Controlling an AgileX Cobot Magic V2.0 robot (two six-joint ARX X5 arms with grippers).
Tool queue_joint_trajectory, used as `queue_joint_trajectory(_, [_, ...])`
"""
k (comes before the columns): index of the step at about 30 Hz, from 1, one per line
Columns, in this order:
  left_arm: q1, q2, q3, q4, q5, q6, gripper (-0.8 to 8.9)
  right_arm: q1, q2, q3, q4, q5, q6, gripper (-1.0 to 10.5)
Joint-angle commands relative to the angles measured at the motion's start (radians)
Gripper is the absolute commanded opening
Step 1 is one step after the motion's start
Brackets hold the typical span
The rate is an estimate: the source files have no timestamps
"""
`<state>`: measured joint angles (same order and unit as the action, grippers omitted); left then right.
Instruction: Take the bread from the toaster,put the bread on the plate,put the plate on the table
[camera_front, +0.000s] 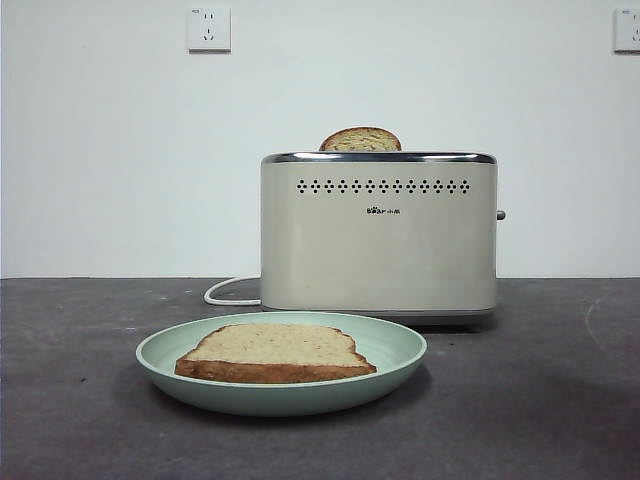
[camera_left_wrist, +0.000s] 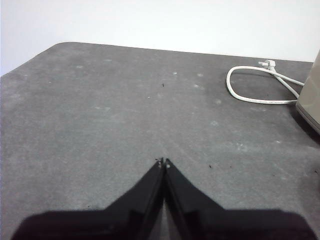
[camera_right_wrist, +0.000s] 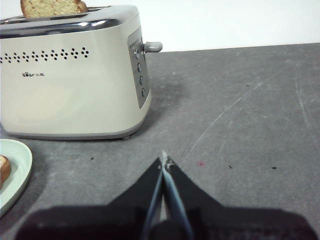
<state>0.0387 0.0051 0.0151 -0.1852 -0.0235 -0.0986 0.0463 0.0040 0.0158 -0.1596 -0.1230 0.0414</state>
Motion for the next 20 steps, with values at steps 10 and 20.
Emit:
queue_joint_trajectory(10, [0.003,-0.003,-0.011,0.011,-0.001,-0.005,-0.04,0.001,-0.002,-0.011,-0.006,-0.001,0.012,0.0])
queue_joint_trajectory(20, [0.003,-0.003,-0.011,0.011,-0.001,-0.005,-0.04,0.001,-0.002,-0.011,-0.006,-0.001,0.012,0.0])
